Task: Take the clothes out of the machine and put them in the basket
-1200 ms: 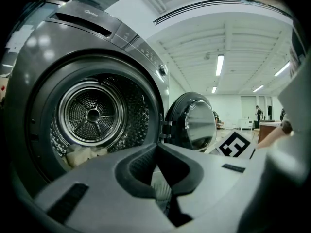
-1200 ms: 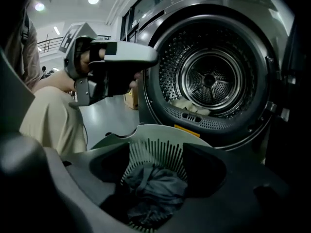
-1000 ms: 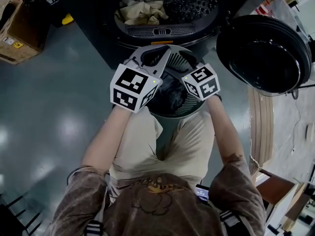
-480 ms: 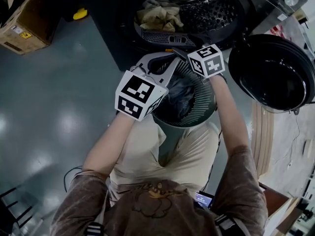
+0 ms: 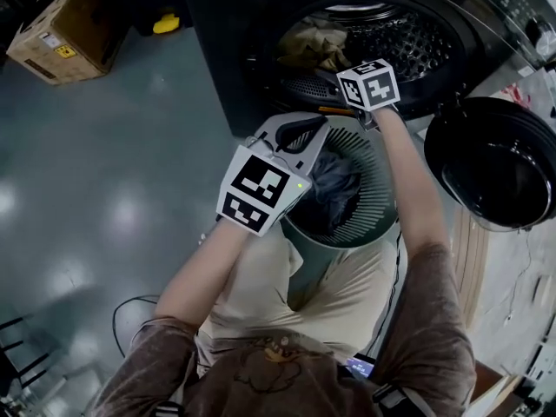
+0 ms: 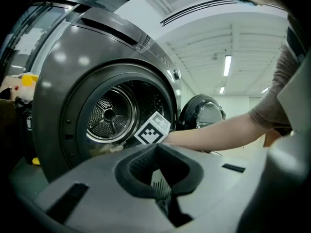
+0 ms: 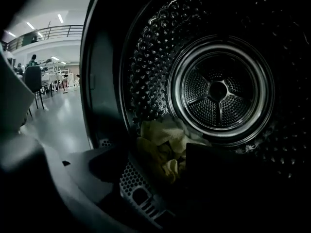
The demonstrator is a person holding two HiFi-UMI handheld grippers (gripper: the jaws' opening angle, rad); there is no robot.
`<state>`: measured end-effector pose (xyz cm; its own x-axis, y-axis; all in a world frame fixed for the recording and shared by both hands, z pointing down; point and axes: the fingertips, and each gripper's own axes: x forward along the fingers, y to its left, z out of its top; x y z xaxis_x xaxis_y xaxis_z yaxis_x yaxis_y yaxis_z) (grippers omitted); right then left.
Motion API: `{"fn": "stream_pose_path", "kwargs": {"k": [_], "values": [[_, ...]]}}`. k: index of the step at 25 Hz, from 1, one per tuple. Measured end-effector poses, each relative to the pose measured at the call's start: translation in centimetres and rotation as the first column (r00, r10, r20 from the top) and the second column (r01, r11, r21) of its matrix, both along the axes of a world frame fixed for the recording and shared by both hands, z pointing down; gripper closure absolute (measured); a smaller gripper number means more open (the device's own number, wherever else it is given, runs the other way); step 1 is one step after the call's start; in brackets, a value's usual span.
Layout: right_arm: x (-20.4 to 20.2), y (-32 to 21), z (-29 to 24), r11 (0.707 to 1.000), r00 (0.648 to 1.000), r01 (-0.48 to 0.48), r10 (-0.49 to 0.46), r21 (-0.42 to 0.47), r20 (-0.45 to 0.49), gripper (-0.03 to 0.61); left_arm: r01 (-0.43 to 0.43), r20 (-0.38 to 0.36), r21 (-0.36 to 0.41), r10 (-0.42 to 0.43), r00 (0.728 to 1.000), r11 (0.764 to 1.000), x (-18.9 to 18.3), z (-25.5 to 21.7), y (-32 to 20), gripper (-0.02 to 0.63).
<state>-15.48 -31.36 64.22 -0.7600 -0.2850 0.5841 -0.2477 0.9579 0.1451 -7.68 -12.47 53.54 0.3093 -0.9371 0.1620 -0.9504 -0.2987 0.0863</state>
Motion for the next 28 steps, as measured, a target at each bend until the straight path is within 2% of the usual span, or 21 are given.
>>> {"fn": "stream_pose_path", "kwargs": {"k": [3,9,13,16,21,28], "values": [[-1.9,-1.4,1.1,1.0,0.999,-0.001,0.001,-0.001,-0.032,0.196,-0.002,-0.011,-0.013,0.002,1.0,1.0,0.0,0.6,-0.2,0.606],[-3.8,-3.6,4.3,0.999,0.986,0.011,-0.005,0.036,-0.169,0.187,-0.01,-0.038,-0.04,0.009,0.999,0.999,-0.5,1.4,-0.7,0.606],[-4.8,-5.2,6.1,1.0,0.976,0.008,-0.009,-0.005,-0.218,0.193,-0.016,-0.041,-0.055,0.013,0.999,0.998,-1.3,2.0,-1.1,0.606],[-5.8,-5.1,6.4,0.997,0.967,0.052,-0.063,-0.048,-0.248,0.195,-0.015,-0.053,-0.071,0.011,0.999,0.997,-1.8,2.6,-1.4,0.606],[-8.0,-5.0,5.9,0.989,0.949,0.147,-0.145,-0.011,-0.279,0.196,-0.015,-0.058,-0.08,0.011,0.998,0.997,-2.1,3.0,-2.1,0.606],[-9.6,-5.6,7.2,0.977,0.922,0.209,-0.184,0.039,-0.341,0.193,-0.019,-0.072,-0.082,0.013,0.997,0.996,-2.2,3.2,-2.2,0.606]]}}
